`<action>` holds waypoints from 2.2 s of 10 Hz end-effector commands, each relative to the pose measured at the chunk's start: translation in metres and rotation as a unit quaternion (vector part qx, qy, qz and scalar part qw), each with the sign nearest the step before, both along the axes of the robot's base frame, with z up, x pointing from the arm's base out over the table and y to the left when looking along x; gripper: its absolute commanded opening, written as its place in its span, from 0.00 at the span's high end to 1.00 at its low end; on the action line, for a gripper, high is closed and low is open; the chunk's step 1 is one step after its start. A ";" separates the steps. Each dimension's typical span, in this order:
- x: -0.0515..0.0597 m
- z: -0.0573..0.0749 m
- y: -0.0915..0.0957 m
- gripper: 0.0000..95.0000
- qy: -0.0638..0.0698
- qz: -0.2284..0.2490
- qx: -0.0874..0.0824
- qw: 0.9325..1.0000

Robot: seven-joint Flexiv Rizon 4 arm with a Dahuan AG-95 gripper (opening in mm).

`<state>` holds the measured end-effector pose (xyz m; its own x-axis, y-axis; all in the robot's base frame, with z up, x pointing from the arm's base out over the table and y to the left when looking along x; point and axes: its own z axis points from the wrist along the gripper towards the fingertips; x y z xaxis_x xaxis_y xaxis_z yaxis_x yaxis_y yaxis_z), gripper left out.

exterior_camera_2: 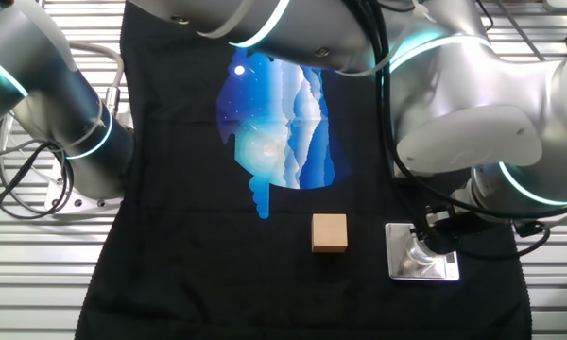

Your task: Screw the lid onto the jar

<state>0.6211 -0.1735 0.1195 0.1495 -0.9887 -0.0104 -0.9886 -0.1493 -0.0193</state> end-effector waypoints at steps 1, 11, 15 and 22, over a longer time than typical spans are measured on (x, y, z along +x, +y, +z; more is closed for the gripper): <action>-0.001 0.000 0.000 1.00 -0.001 -0.008 -0.001 1.000; -0.001 0.000 0.000 1.00 -0.003 -0.045 -0.003 0.999; -0.001 0.000 0.000 1.00 -0.005 -0.074 -0.006 0.997; -0.001 0.000 0.000 1.00 -0.006 -0.205 -0.006 0.979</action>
